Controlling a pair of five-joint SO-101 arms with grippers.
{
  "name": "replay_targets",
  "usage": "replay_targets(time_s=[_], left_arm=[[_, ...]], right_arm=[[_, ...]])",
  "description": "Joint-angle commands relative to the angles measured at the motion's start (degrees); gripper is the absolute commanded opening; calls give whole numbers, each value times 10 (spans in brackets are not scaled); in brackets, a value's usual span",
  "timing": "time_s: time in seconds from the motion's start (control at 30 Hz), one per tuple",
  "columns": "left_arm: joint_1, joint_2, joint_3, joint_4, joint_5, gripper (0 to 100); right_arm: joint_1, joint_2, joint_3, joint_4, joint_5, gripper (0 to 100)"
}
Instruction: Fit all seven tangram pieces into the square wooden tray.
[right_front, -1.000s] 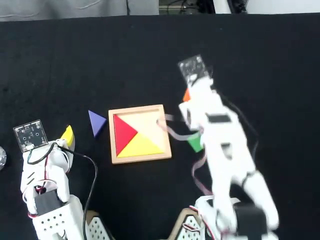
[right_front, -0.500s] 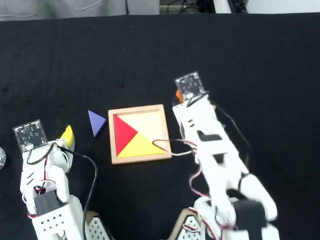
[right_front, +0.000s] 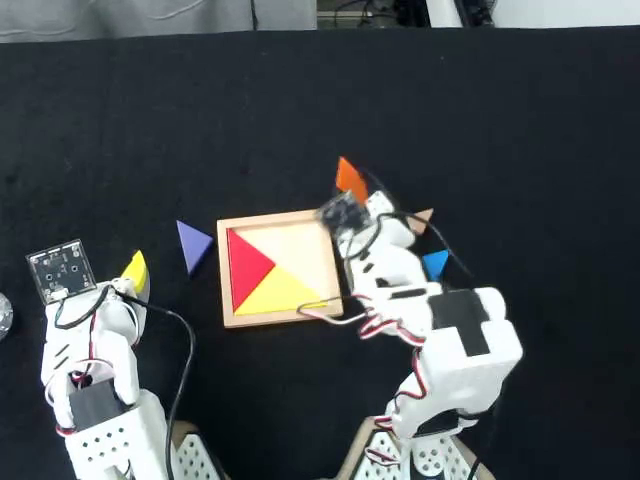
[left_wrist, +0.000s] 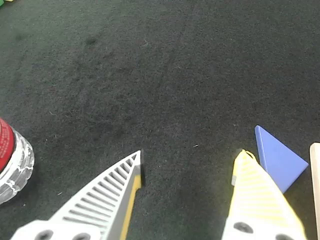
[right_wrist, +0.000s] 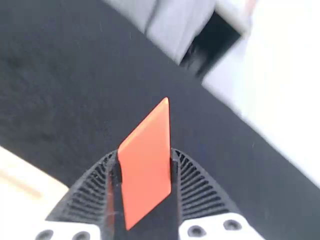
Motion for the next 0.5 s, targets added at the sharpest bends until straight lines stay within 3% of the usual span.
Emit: replay_targets(time_s=[0.0, 0.2, 0.3, 0.47], left_arm=[[7, -5, 3, -7, -1, 288], [7, -5, 3, -7, -16, 288], [7, -5, 3, -7, -17, 288], [7, -5, 3, -8, -17, 288]], right_arm=[[-7, 0, 11, -32, 18, 10], [-3, 0, 9, -11, 18, 20], [-2, 0, 14, -11, 17, 103], [0, -7, 21, -21, -40, 131]])
